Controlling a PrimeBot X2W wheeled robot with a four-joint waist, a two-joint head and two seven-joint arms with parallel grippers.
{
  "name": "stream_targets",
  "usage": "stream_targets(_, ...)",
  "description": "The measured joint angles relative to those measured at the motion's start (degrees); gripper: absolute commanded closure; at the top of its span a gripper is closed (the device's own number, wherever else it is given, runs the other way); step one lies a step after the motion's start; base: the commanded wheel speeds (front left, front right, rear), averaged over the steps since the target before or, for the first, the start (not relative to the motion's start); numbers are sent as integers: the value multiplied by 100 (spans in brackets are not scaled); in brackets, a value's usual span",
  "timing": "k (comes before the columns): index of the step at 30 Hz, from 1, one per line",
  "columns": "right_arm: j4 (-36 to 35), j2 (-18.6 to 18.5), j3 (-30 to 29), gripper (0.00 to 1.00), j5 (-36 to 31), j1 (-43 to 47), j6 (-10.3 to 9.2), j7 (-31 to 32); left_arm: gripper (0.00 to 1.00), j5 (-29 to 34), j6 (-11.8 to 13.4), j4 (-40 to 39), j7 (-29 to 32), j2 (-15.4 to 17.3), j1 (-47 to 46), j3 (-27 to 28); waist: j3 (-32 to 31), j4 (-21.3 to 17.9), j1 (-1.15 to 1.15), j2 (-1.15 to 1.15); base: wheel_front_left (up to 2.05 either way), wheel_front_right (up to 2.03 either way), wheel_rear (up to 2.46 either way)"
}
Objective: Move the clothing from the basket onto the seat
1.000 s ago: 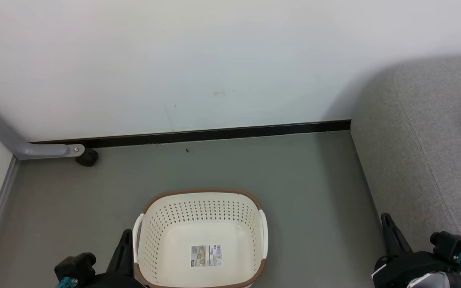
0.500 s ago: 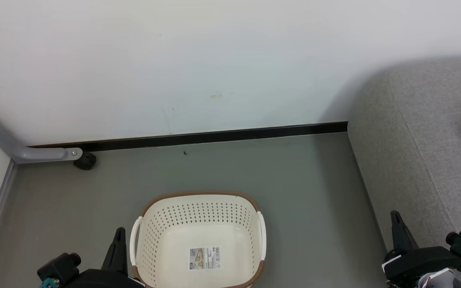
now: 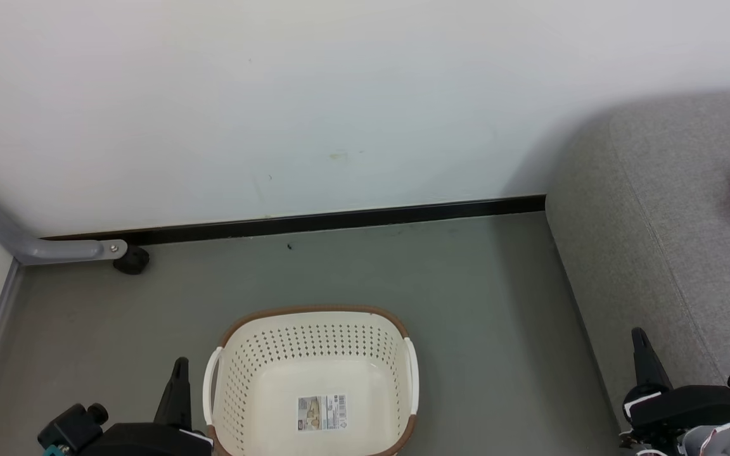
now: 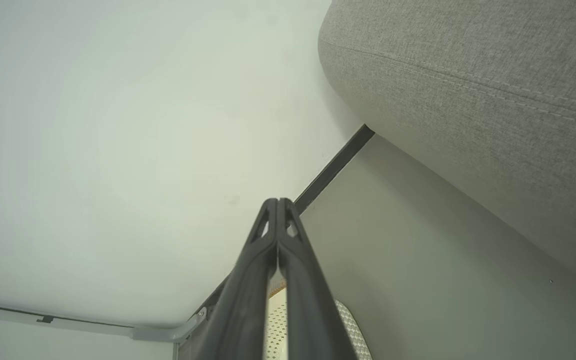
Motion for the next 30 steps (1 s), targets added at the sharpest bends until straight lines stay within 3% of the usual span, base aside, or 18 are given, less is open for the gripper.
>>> stream_targets(30,-348,71,-577,100,2280,8,140,608,100,-2259,-93,-315,613,-47,-2,399,-100,-109,0,0,0,0,0)
